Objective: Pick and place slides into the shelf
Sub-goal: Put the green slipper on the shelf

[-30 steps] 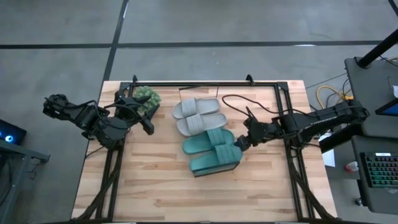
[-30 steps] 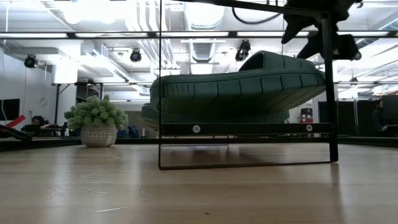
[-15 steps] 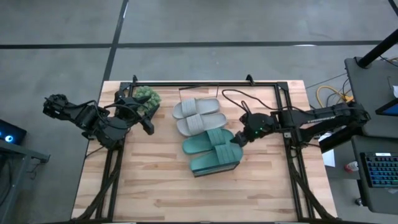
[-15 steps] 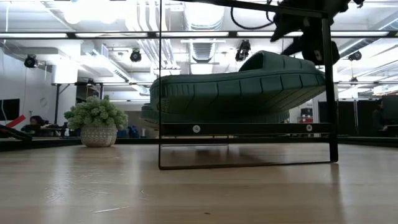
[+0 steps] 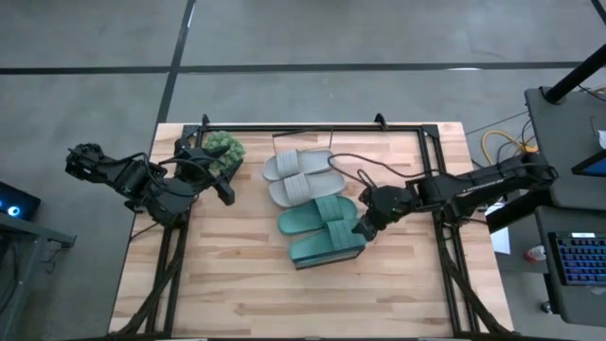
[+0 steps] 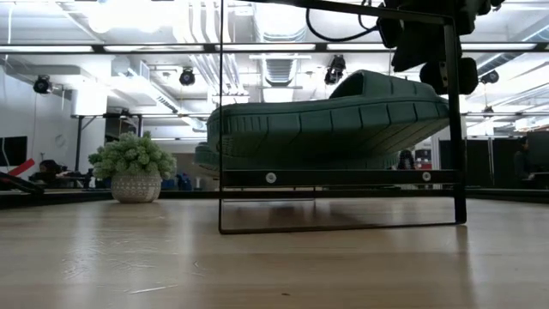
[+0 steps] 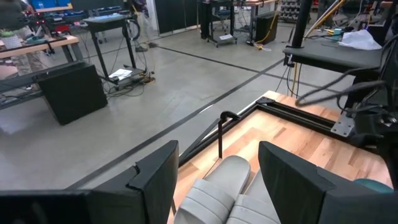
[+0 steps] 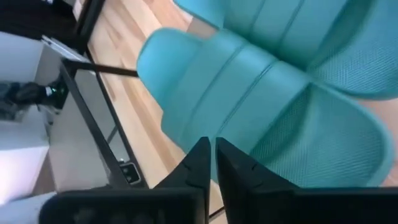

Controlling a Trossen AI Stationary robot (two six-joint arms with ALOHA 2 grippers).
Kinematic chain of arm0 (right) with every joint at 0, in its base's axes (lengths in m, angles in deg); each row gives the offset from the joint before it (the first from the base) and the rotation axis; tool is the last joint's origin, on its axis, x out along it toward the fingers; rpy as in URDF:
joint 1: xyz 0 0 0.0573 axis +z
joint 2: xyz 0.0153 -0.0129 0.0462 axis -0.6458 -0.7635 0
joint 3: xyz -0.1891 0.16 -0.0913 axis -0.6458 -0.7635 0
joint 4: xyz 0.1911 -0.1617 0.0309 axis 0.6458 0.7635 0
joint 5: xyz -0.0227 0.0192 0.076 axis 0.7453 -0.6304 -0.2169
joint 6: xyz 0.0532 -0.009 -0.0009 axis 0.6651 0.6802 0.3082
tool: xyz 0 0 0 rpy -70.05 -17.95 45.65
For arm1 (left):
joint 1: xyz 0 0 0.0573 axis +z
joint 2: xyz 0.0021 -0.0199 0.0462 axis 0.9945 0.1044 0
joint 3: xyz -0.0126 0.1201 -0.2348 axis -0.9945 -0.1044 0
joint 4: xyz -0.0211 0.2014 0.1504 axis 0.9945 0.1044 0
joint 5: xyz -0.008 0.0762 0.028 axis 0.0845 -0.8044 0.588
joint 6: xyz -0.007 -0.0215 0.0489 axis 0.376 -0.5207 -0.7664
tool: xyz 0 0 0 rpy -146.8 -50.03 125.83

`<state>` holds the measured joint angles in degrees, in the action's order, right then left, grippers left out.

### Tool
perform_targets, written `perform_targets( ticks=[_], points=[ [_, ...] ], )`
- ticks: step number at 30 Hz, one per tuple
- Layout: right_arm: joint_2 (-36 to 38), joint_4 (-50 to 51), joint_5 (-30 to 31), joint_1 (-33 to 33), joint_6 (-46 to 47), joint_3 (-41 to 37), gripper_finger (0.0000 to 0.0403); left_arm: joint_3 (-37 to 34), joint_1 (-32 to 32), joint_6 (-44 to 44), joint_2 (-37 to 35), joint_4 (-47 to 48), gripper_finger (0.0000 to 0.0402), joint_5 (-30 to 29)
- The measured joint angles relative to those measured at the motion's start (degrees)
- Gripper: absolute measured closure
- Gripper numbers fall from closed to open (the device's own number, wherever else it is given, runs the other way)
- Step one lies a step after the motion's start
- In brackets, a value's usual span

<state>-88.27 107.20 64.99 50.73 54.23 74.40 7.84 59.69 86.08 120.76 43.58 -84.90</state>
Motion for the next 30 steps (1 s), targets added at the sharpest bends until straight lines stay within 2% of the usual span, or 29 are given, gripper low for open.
perform_targets(
  ticks=[11, 22, 30],
  points=[
    [-2.7, -4.7, 0.1, 0.3, 0.4, 0.0, 0.0394, 0.0, 0.0, 0.0, 0.0, 0.1, 0.0194, 0.0],
    [-12.1, -6.4, -2.8, 1.6, 0.3, 0.1, 0.0394, 0.0, 0.0, 0.0, 0.0, 0.2, 0.0194, 0.0],
    [-14.2, -7.6, -3.4, 1.6, 0.6, 0.1, 0.0395, 0.0, 0.0, 0.0, -0.1, 0.4, 0.0194, 0.0]
  ],
)
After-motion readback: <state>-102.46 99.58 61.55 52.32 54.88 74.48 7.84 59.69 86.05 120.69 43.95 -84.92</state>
